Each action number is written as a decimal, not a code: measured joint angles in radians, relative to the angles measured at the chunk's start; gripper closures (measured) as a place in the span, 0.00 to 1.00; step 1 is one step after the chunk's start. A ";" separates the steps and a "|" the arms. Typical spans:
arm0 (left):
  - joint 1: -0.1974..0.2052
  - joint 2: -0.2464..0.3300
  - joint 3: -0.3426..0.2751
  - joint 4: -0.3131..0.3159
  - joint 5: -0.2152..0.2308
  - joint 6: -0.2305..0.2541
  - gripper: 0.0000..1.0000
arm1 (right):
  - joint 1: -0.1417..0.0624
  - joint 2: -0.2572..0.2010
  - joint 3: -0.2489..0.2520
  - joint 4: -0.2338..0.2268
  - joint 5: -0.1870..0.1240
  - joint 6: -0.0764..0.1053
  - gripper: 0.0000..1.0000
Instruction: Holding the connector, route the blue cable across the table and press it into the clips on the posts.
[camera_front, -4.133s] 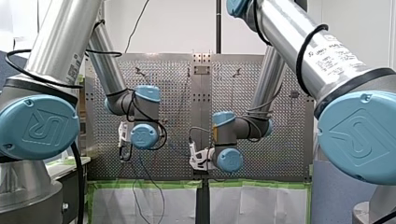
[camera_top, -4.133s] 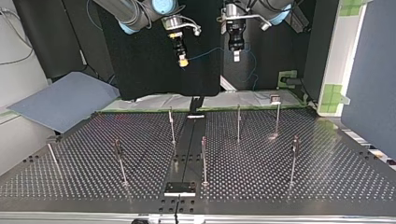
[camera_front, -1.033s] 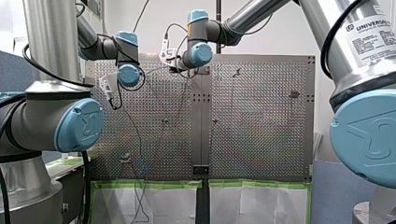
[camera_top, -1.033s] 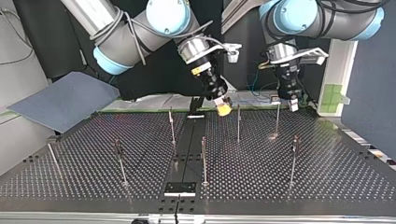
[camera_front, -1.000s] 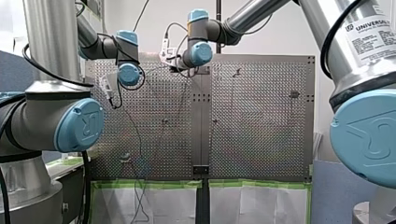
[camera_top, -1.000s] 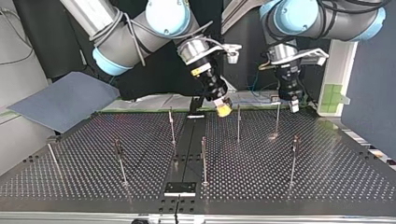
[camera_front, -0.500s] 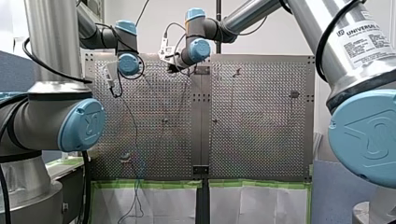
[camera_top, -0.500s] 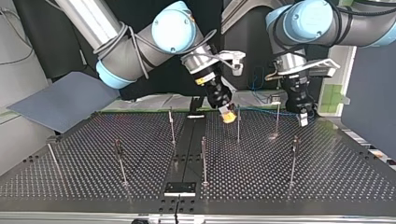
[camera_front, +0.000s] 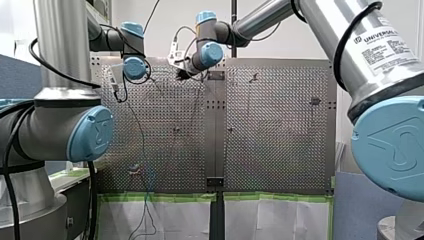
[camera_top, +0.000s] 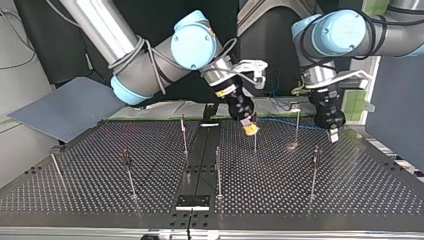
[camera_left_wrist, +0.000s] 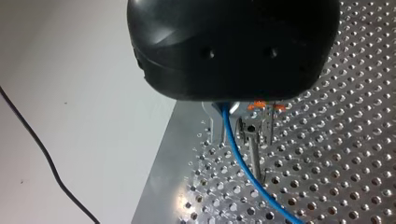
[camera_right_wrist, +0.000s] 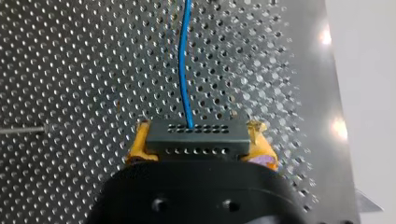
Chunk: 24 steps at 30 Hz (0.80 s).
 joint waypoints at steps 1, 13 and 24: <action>0.003 -0.003 0.003 -0.002 0.004 0.000 1.00 | 0.000 0.008 -0.008 0.000 -0.004 0.001 1.00; 0.041 -0.031 0.017 -0.009 0.036 0.001 1.00 | 0.006 0.050 -0.111 0.007 -0.038 0.032 1.00; 0.095 -0.070 0.056 0.003 0.083 -0.012 1.00 | 0.015 0.080 -0.173 0.009 -0.042 0.043 1.00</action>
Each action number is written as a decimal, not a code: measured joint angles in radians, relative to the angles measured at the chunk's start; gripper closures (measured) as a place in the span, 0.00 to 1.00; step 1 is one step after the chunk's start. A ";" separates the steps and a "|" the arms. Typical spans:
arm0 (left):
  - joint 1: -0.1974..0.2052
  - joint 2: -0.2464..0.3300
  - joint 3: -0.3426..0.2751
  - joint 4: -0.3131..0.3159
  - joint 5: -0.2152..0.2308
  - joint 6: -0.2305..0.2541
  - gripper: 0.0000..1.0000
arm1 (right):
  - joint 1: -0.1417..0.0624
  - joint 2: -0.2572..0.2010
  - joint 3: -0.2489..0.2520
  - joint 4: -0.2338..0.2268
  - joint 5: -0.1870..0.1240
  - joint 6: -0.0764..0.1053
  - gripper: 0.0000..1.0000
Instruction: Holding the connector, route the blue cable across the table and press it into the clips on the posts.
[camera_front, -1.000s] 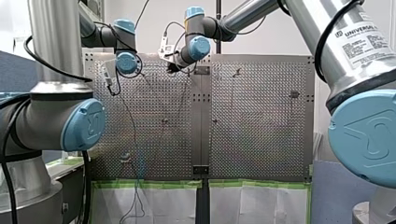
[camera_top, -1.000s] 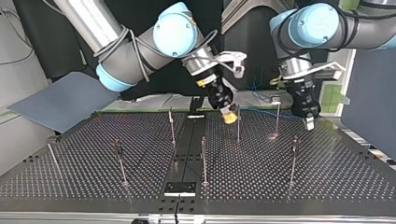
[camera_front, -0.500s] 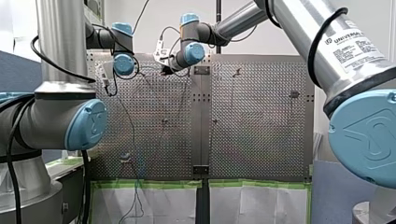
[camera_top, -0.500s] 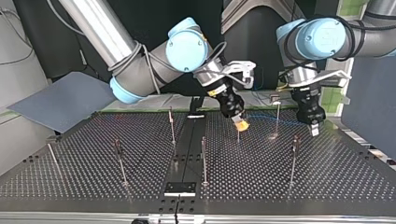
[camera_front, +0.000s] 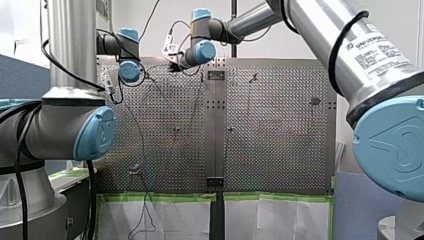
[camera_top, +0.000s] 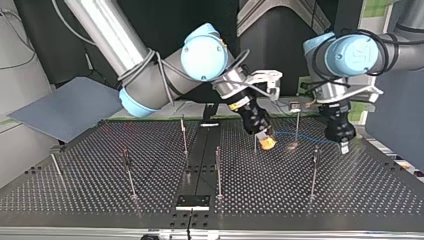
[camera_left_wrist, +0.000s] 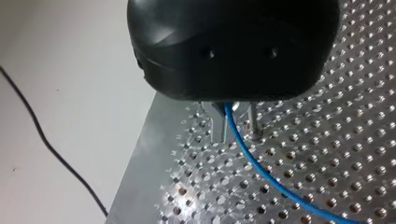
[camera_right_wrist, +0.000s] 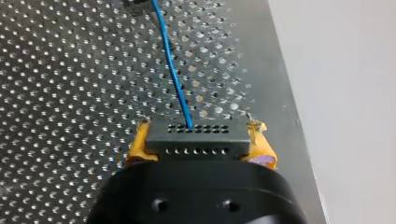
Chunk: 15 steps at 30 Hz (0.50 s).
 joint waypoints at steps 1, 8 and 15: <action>0.004 0.000 0.001 0.001 0.004 -0.002 1.00 | 0.000 0.005 0.000 0.000 0.000 0.000 1.00; 0.030 -0.003 0.005 0.014 0.048 -0.017 1.00 | -0.004 0.037 -0.002 -0.001 0.000 0.000 1.00; 0.043 -0.041 0.021 0.030 0.094 -0.027 1.00 | -0.016 0.045 -0.020 -0.002 -0.002 0.004 1.00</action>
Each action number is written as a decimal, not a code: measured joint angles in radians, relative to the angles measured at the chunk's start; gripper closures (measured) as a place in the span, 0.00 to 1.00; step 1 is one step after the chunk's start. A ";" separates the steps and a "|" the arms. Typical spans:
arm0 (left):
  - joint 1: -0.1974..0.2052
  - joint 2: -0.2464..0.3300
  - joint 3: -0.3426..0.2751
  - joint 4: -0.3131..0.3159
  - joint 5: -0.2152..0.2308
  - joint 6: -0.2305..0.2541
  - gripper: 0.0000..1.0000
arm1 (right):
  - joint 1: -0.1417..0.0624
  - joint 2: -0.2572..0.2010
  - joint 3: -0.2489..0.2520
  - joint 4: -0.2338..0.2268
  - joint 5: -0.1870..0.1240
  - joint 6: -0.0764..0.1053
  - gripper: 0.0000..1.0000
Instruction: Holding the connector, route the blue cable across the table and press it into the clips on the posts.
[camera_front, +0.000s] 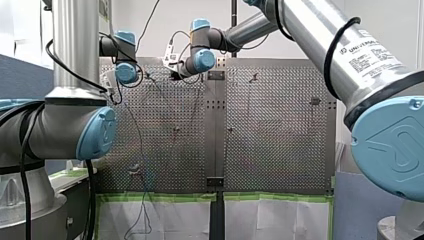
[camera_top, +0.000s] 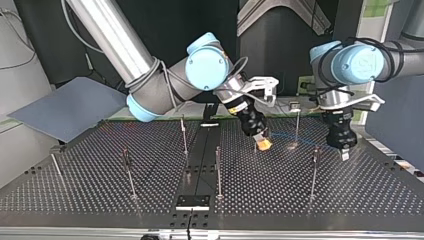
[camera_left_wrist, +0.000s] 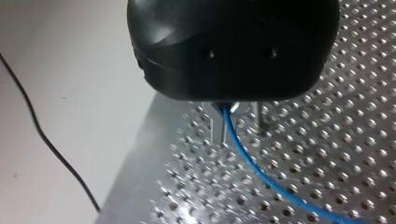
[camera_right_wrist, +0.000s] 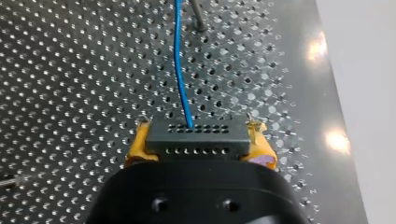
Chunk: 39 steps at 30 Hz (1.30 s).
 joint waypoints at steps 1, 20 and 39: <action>0.002 -0.007 0.003 0.001 0.001 0.000 1.00 | -0.001 0.001 -0.003 0.000 -0.001 0.001 1.00; 0.048 -0.052 0.032 0.061 0.093 -0.034 1.00 | -0.015 0.053 -0.078 -0.001 -0.024 0.005 1.00; 0.069 -0.179 0.120 0.085 0.119 -0.056 1.00 | -0.043 0.075 -0.118 0.003 -0.029 0.007 1.00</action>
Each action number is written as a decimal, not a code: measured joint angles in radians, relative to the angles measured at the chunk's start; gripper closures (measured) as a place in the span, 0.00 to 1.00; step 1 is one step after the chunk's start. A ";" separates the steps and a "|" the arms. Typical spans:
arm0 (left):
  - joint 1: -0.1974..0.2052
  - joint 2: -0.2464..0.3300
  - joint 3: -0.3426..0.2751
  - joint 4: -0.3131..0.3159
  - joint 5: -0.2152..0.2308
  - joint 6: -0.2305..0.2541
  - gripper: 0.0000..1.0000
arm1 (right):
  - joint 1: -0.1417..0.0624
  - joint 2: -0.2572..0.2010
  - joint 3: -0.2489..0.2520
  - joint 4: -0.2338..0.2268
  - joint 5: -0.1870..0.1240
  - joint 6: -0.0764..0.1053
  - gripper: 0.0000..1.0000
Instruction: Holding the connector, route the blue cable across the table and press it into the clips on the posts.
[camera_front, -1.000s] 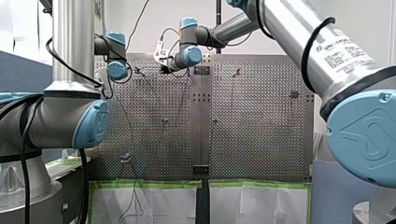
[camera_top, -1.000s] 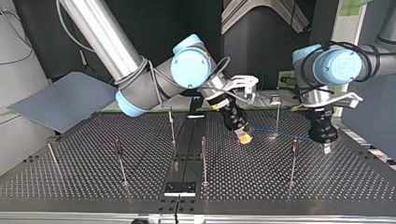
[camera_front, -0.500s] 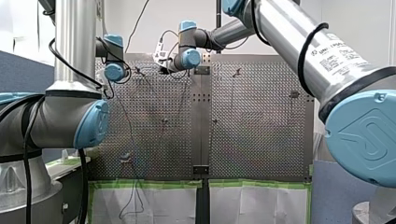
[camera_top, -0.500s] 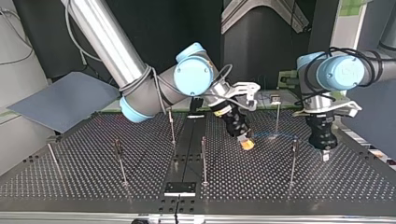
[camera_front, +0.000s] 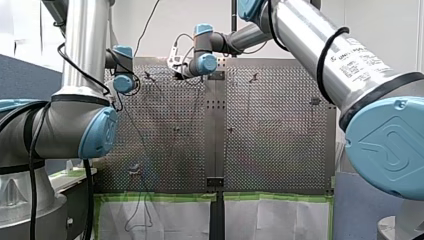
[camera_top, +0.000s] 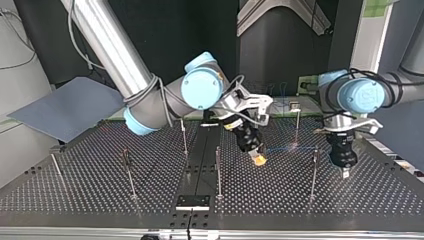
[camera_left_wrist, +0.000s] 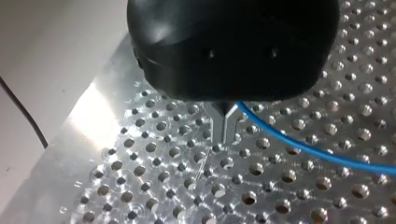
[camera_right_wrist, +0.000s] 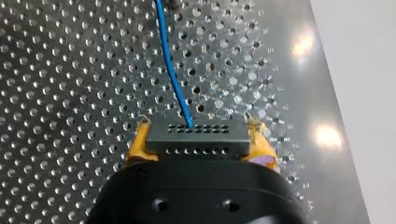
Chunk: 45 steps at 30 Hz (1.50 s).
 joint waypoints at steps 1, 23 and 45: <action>0.002 -0.002 0.002 0.000 0.001 0.000 1.00 | -0.002 0.001 0.000 0.001 0.004 0.001 1.00; 0.022 0.028 0.010 -0.057 -0.059 0.002 1.00 | -0.025 0.008 0.000 0.006 0.040 -0.002 1.00; -0.004 0.116 -0.022 -0.245 -0.151 0.024 0.01 | -0.021 0.005 -0.004 0.017 0.070 -0.023 1.00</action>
